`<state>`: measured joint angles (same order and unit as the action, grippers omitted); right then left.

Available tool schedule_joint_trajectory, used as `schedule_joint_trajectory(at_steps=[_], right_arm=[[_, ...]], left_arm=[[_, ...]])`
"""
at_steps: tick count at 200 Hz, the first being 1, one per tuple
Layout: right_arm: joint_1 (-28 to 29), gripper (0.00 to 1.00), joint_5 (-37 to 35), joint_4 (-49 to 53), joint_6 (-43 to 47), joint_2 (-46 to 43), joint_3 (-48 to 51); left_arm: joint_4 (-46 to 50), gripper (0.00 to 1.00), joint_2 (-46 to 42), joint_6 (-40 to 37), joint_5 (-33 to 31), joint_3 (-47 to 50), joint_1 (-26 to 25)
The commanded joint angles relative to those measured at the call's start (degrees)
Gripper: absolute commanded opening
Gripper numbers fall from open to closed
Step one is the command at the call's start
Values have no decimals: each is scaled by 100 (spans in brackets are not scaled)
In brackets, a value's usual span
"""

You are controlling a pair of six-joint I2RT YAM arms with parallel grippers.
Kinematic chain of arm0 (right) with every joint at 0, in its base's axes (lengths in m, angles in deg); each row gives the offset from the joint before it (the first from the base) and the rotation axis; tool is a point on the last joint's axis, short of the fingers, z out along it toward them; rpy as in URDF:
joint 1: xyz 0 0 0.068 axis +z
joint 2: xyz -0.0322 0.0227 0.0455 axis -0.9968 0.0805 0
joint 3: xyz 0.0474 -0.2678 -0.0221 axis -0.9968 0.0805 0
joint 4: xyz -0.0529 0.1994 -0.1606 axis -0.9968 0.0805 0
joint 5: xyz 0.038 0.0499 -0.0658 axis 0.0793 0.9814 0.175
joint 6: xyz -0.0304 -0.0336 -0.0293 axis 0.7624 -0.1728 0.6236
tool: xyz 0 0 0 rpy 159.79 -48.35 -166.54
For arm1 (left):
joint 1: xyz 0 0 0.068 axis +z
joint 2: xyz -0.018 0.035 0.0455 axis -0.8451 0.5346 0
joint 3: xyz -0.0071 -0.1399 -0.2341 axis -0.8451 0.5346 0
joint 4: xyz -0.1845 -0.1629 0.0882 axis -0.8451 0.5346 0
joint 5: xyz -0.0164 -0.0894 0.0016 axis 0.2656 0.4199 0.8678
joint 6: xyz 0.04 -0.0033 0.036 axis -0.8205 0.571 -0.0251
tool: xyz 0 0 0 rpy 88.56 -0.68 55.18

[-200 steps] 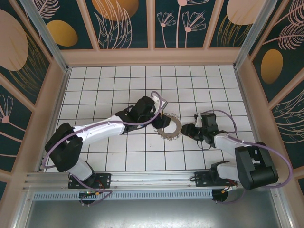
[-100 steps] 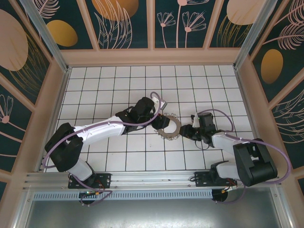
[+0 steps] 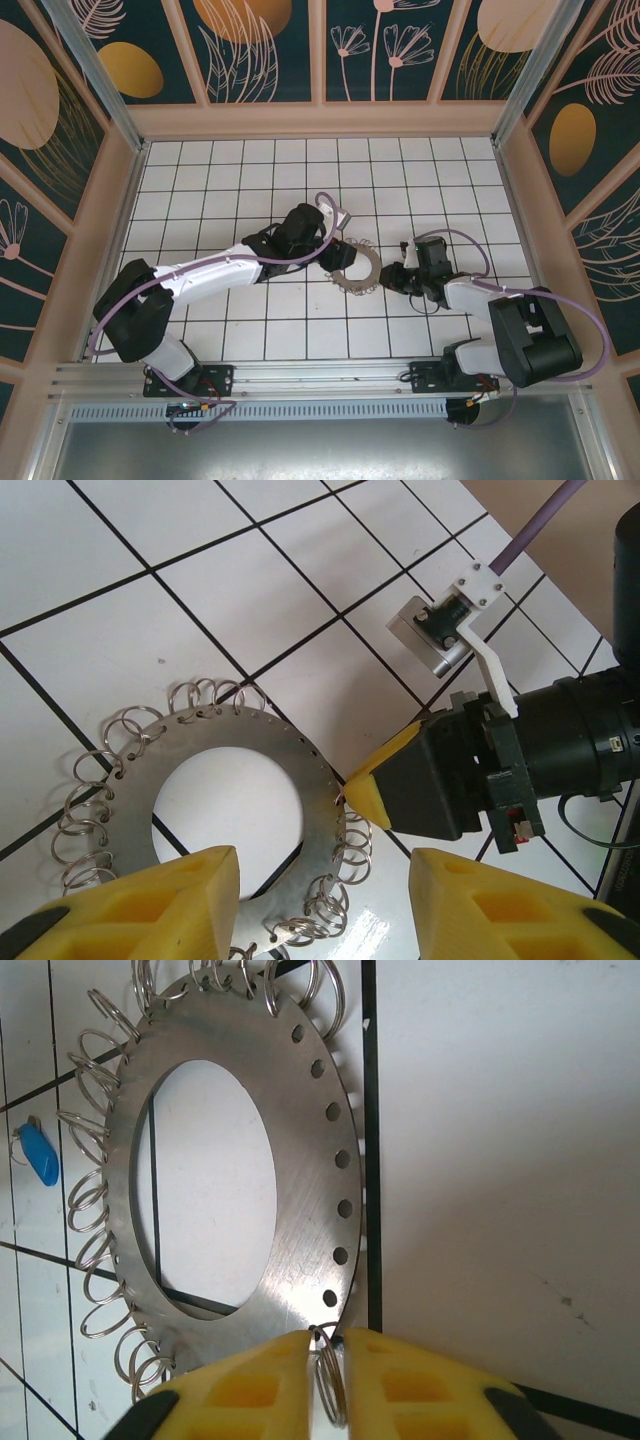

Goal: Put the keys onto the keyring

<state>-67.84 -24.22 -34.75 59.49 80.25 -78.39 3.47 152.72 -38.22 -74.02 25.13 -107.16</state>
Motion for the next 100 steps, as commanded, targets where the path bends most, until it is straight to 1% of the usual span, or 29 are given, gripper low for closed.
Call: schedule_joint_trajectory(at_steps=[1,16,45,69,100], right_arm=[[54,11,-158,16,131,-4,-144],[52,8,-176,41,147,-20,-144],[59,7,-187,53,185,-38,-139],[76,0,-161,91,228,-103,-158],[211,0,-254,160,442,-371,-255]], left_arm=[[-54,47,-190,89,55,16,43],[-46,47,-208,100,60,14,45],[-17,47,-260,103,31,41,44],[51,47,-326,90,-39,66,49],[54,45,-522,72,-133,151,60]])
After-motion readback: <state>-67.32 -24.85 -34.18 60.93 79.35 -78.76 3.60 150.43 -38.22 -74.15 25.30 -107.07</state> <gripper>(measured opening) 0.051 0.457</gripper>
